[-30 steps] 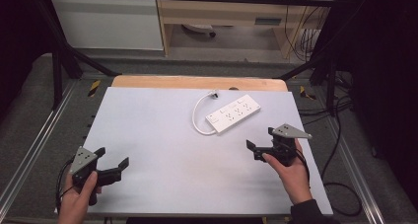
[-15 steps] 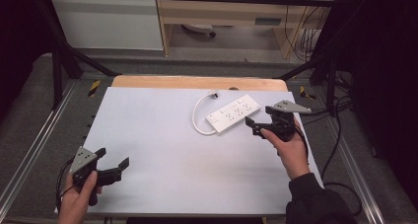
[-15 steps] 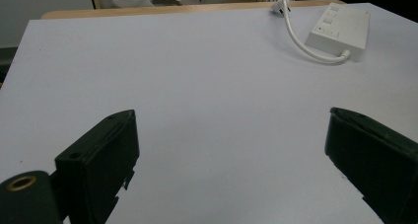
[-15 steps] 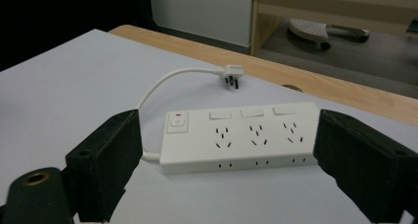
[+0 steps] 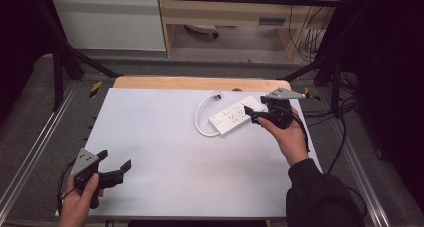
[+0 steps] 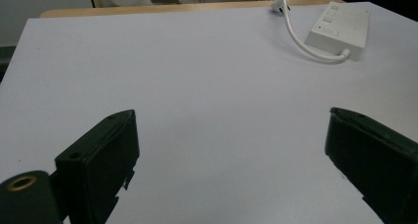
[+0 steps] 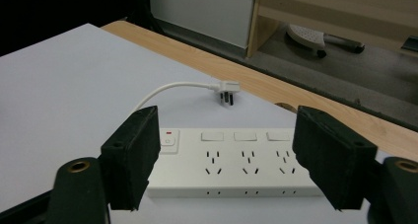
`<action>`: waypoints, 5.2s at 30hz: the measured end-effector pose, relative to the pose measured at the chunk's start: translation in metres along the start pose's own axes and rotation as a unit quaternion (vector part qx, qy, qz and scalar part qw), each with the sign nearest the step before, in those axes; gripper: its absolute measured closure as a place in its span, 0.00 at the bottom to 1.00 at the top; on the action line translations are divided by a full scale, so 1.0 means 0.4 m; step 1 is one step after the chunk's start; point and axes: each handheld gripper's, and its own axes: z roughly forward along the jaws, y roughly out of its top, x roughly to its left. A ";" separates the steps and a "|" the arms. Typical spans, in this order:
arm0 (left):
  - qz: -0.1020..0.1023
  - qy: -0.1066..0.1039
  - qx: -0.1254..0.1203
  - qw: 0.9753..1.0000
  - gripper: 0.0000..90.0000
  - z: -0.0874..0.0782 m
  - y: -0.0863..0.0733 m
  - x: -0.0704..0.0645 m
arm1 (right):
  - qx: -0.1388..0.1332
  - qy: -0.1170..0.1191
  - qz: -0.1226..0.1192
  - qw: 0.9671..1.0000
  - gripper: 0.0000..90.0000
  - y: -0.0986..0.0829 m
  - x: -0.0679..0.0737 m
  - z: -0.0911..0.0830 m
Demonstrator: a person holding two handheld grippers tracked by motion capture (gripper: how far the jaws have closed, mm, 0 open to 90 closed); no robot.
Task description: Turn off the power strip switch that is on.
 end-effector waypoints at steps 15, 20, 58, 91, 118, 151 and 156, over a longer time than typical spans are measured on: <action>0.001 0.001 -0.008 1.000 0.07 -0.005 0.003 0.000 | -0.018 -0.031 0.002 0.999 0.74 0.001 -0.036 0.031; -0.001 0.003 -0.005 1.000 0.07 -0.004 0.002 0.000 | -0.029 -0.038 -0.001 0.999 0.82 0.000 -0.043 0.055; 0.006 -0.005 -0.004 1.000 0.07 0.000 0.005 -0.003 | -0.008 -0.043 0.080 0.996 1.00 -0.038 -0.113 0.280; 0.003 -0.006 -0.007 1.000 0.07 -0.004 0.005 0.000 | 0.053 -0.077 0.044 0.995 1.00 -0.075 -0.115 0.358; 0.004 -0.008 -0.005 1.000 0.07 -0.003 0.005 -0.001 | 0.070 -0.071 0.047 0.994 1.00 -0.107 -0.105 0.379; 0.006 -0.011 -0.003 1.000 0.07 -0.001 0.004 -0.002 | 0.083 -0.061 0.042 0.994 1.00 -0.126 -0.094 0.395; 0.006 -0.011 -0.003 1.000 0.07 -0.001 0.004 -0.002 | 0.086 -0.060 0.042 0.994 1.00 -0.133 -0.091 0.399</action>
